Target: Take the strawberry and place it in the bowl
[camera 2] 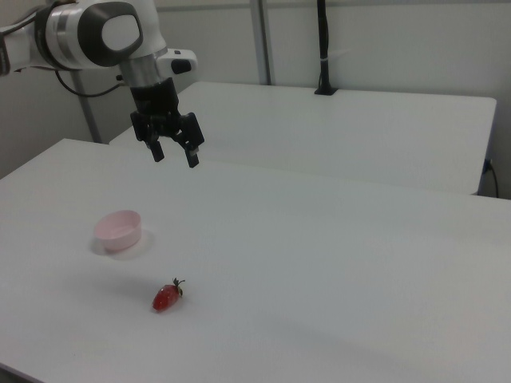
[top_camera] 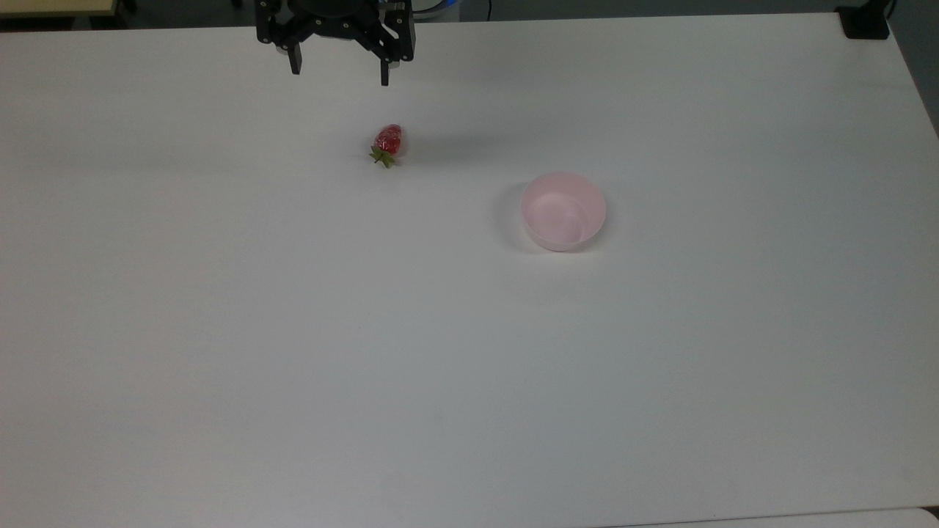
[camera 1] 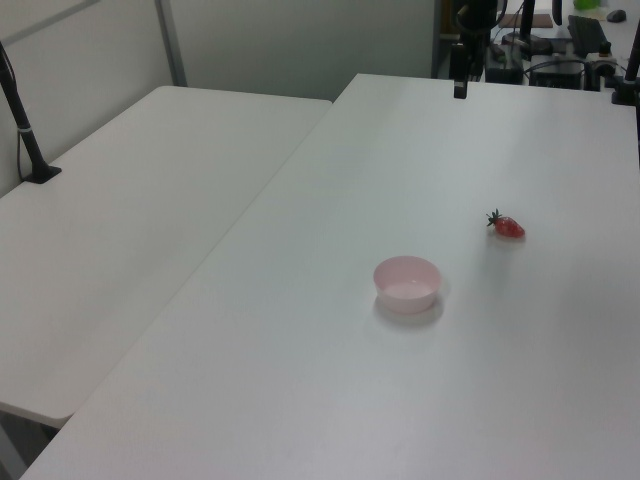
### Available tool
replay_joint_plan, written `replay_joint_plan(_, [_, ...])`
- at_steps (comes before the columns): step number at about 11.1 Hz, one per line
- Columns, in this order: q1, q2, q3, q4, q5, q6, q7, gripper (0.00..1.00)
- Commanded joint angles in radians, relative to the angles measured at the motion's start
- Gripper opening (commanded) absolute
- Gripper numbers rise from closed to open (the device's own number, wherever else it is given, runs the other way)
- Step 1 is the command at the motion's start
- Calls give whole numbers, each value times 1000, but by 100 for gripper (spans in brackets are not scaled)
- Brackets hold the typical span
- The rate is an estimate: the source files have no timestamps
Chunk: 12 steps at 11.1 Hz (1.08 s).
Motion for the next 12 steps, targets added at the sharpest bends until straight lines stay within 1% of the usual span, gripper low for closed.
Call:
replay_joint_plan(1, [0, -4, -6, 18, 7, -33, -19, 100])
replay_joint_plan(12, [-9, -7, -8, 21, 4, -45, -27, 100])
